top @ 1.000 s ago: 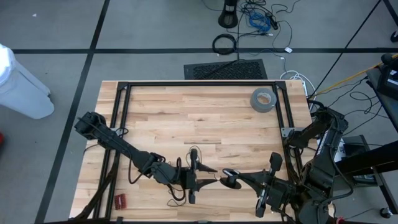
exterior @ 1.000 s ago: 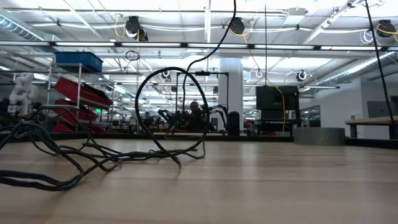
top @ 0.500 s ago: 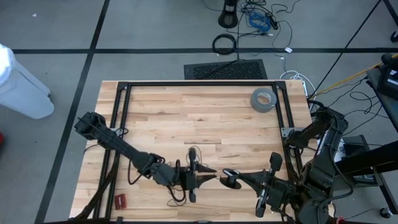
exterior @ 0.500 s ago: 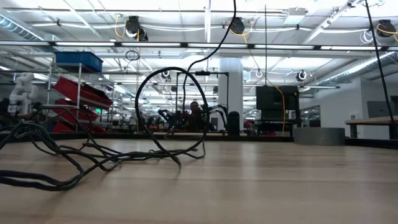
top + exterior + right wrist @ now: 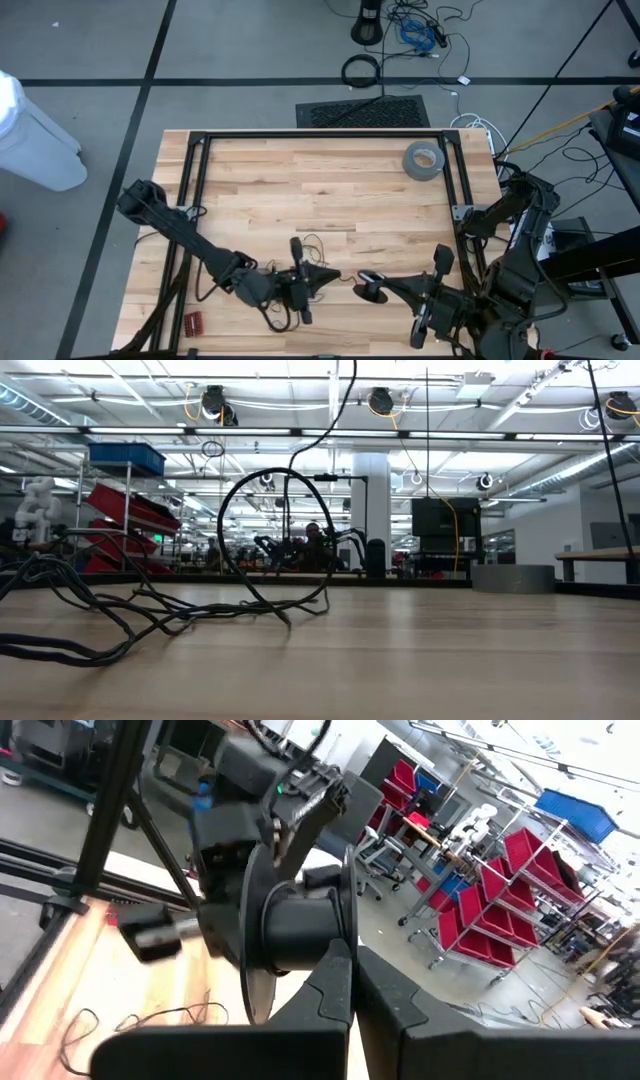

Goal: Coil cords
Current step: Uncoil the black wire from the spool

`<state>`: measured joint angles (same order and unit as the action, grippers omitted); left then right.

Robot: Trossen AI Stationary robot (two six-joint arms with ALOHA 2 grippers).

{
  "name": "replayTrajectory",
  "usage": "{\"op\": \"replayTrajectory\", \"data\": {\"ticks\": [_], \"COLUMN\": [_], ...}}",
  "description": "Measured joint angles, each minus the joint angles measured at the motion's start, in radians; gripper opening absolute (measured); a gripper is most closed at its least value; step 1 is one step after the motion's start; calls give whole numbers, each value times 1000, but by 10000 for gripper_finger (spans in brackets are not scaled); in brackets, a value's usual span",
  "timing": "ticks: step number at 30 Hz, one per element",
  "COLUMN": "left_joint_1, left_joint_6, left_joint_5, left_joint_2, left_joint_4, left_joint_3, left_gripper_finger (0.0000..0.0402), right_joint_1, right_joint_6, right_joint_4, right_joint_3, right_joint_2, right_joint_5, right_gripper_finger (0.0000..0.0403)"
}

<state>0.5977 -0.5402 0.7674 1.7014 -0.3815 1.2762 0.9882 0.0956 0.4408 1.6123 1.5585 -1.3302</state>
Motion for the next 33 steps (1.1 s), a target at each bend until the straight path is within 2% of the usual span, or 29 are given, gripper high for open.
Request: {"op": "replayTrajectory", "data": {"ticks": [7,15,19,24,33], "left_joint_1": [57,126,134,126,97], "left_joint_6": [-28,-92,-97,-95,-24], "left_joint_5": [72,113,112,62,-58], "left_joint_2": [-60,-94,-95,-95,-95], "left_joint_4": [24,32,32,32,72], "left_joint_3": [0,0,0,0,0], "left_gripper_finger": [2,1,0,0,0], "right_joint_1": [-22,-60,-79,-110,-152], "right_joint_6": [295,550,571,571,505], "right_joint_4": [17,-127,-131,-131,-131], "right_joint_3": [-1,-1,-1,-1,0], "right_joint_2": [77,144,155,167,171], "right_joint_5": [-26,-140,-156,-239,-241], "right_gripper_finger": [0,0,0,0,0]}}
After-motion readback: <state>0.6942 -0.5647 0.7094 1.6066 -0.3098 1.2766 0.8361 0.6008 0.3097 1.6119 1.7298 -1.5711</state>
